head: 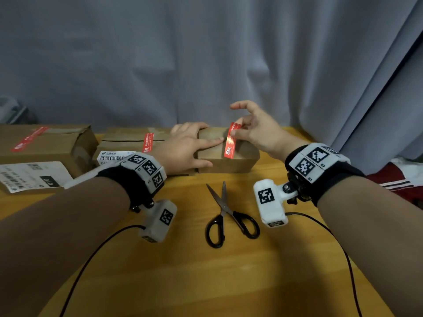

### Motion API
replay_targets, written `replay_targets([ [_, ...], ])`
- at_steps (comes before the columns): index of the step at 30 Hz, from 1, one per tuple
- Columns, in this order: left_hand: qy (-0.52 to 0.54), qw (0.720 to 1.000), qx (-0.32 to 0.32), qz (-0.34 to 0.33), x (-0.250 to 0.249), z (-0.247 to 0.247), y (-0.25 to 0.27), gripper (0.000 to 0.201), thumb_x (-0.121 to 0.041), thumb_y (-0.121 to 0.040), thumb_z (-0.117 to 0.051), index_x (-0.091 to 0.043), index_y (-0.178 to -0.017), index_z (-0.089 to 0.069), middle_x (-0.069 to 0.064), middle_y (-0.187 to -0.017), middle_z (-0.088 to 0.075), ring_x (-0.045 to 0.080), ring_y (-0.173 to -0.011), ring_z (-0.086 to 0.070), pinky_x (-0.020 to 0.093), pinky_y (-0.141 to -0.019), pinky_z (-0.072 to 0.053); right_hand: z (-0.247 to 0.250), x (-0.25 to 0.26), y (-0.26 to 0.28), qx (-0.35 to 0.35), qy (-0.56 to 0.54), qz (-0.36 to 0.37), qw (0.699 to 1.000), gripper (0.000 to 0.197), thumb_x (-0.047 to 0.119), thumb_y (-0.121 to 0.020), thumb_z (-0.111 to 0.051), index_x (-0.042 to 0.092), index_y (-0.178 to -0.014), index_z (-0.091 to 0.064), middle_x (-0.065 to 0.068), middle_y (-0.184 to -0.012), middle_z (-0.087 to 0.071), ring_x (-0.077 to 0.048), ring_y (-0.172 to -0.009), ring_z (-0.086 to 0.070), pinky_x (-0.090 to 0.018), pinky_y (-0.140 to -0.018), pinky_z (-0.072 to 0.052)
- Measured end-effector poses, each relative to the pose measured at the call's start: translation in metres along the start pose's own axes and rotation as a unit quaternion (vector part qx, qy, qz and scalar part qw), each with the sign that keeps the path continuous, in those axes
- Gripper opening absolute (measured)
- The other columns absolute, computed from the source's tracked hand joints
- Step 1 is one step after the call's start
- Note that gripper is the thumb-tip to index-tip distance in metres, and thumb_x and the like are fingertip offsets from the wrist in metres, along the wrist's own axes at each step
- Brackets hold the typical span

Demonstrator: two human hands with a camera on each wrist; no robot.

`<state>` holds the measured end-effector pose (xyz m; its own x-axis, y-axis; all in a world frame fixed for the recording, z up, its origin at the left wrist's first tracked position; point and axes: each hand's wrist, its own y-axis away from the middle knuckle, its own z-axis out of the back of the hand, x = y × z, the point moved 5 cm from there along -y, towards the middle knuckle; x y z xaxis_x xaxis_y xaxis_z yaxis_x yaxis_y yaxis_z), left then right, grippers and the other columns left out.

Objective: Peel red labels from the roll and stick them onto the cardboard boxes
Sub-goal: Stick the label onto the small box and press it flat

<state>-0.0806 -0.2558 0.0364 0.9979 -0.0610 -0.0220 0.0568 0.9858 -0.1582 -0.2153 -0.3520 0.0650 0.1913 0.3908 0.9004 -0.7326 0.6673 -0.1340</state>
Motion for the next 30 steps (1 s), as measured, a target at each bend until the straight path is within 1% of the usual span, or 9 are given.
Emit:
replay_targets([
  [4,-0.006,1.0,-0.005,-0.001,-0.001,-0.001,0.001,0.064,-0.056,-0.082,-0.055,-0.046,-0.14,-0.03,0.006,-0.151,-0.025,0.024,-0.138,-0.021,0.04,-0.113,-0.013,0.001,0.005,-0.001,-0.001,0.024,0.004,1.0,0.054,-0.005,-0.084,-0.06,0.017,-0.128,-0.039,-0.015,-0.086,-0.057,-0.023,-0.079,-0.058,-0.035,-0.083,-0.052],
  [9,-0.005,1.0,-0.012,-0.005,-0.002,-0.002,0.002,0.065,-0.054,-0.082,-0.057,-0.046,-0.141,-0.031,0.007,-0.151,-0.025,0.026,-0.138,-0.022,0.041,-0.113,-0.013,-0.005,0.007,-0.001,0.002,0.075,0.015,0.997,0.054,0.0,-0.085,-0.061,0.021,-0.129,-0.039,-0.012,-0.088,-0.059,-0.019,-0.079,-0.06,-0.033,-0.083,-0.052],
  [13,-0.011,1.0,-0.014,-0.007,-0.002,-0.003,0.003,0.065,-0.054,-0.082,-0.057,-0.044,-0.141,-0.031,0.008,-0.152,-0.024,0.026,-0.139,-0.02,0.041,-0.113,-0.013,-0.009,0.007,-0.001,0.008,0.096,0.021,0.995,0.055,-0.001,-0.084,-0.061,0.019,-0.13,-0.038,-0.012,-0.088,-0.057,-0.019,-0.078,-0.058,-0.032,-0.081,-0.051],
  [17,-0.013,1.0,-0.021,-0.01,-0.003,-0.003,0.004,0.066,-0.053,-0.082,-0.058,-0.042,-0.141,-0.032,0.009,-0.152,-0.025,0.027,-0.139,-0.021,0.042,-0.113,-0.014,-0.009,0.008,-0.002,0.009,0.132,0.032,0.991,0.055,0.0,-0.085,-0.061,0.02,-0.131,-0.039,-0.008,-0.089,-0.056,-0.013,-0.074,-0.055,-0.022,-0.074,-0.049],
  [22,-0.008,1.0,-0.019,-0.008,-0.002,-0.004,0.003,0.066,-0.052,-0.082,-0.058,-0.041,-0.142,-0.032,0.008,-0.153,-0.024,0.027,-0.14,-0.02,0.043,-0.114,-0.014,-0.01,0.004,-0.003,0.001,0.166,0.05,0.985,0.059,0.001,-0.083,-0.063,0.024,-0.131,-0.039,-0.002,-0.09,-0.051,-0.011,-0.075,-0.053,-0.016,-0.071,-0.047],
  [25,-0.004,1.0,-0.019,-0.007,-0.002,-0.004,0.003,0.066,-0.052,-0.082,-0.058,-0.042,-0.142,-0.032,0.008,-0.153,-0.023,0.027,-0.14,-0.02,0.043,-0.114,-0.013,-0.01,-0.002,-0.003,0.001,0.178,0.055,0.982,0.064,0.001,-0.08,-0.066,0.027,-0.131,-0.038,-0.001,-0.09,-0.051,-0.011,-0.078,-0.053,-0.019,-0.075,-0.047],
  [30,0.004,1.0,-0.022,-0.005,-0.002,-0.005,0.003,0.065,-0.052,-0.081,-0.059,-0.041,-0.141,-0.034,0.008,-0.153,-0.023,0.027,-0.14,-0.02,0.043,-0.115,-0.014,-0.013,-0.002,0.001,0.012,0.195,0.062,0.979,0.069,0.002,-0.079,-0.067,0.029,-0.134,-0.035,-0.005,-0.098,-0.052,-0.021,-0.091,-0.057,-0.03,-0.085,-0.051],
])
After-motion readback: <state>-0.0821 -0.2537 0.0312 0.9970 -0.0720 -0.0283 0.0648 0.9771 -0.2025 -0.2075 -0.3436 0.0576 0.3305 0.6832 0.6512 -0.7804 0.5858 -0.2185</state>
